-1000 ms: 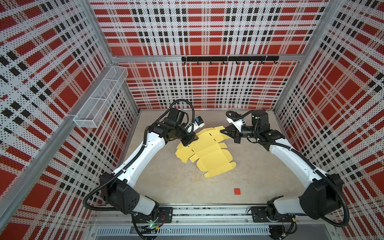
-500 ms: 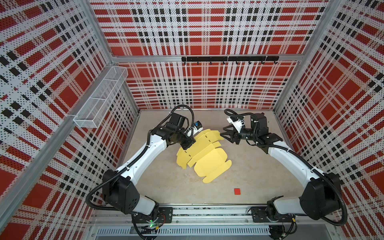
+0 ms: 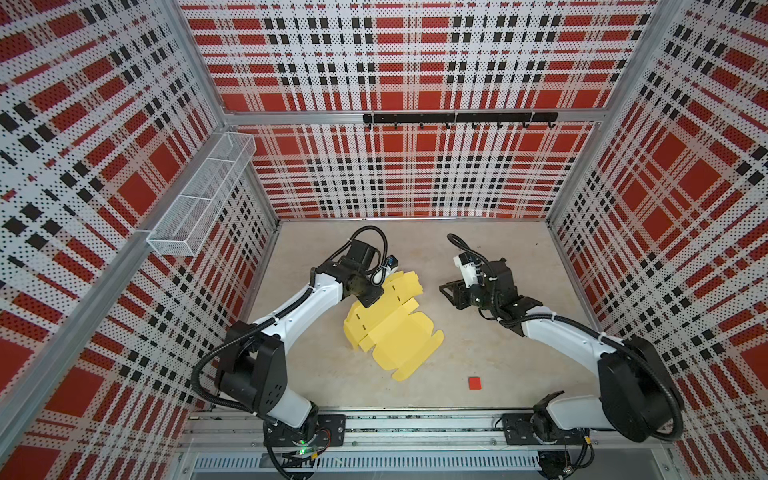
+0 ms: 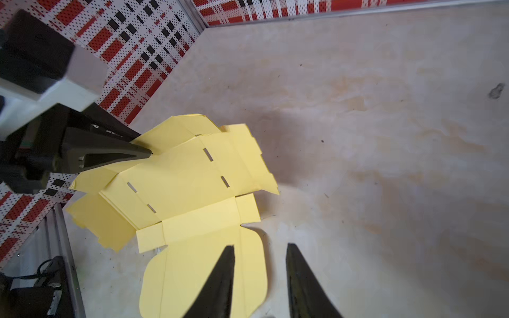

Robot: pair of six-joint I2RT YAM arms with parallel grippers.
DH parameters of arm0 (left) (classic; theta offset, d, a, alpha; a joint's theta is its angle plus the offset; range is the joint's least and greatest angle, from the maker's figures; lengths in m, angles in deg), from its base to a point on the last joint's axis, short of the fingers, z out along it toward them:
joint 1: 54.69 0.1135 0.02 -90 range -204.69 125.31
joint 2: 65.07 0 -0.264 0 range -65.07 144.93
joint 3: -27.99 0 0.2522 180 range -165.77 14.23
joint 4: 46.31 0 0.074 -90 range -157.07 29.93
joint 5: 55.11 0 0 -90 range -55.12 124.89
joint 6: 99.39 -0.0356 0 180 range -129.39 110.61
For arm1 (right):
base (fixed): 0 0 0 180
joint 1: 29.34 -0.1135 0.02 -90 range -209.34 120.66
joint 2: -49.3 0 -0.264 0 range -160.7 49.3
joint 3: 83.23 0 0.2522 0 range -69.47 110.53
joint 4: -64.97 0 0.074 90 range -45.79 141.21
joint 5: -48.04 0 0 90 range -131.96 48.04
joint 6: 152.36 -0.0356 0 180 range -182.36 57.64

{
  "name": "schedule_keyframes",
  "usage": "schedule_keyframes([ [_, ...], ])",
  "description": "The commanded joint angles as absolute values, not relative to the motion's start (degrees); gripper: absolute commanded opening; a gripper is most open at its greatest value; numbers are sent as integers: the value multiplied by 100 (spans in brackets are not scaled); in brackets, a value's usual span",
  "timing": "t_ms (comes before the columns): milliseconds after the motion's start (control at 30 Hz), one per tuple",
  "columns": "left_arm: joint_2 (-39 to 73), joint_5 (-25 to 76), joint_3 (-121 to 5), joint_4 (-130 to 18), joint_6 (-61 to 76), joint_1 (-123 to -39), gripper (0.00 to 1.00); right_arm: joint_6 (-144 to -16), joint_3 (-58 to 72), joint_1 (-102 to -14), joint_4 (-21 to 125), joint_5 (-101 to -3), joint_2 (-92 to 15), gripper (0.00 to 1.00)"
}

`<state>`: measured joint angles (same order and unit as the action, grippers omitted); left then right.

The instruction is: Fold the paper box

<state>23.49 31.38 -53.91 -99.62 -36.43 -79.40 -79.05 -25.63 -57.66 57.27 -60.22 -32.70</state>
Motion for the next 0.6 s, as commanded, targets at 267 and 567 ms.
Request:
schedule_keyframes([
  [267, 2315, 3139, -5115, -9601, -3527, -7877, 3, -9249, -2554, -6033, 6953, -5760, -4353, 24],
  [567, 2708, 2914, -5085, -9406, -3186, -7522, 38, -9328, -2576, -6053, 6535, -5905, -4413, 32],
])
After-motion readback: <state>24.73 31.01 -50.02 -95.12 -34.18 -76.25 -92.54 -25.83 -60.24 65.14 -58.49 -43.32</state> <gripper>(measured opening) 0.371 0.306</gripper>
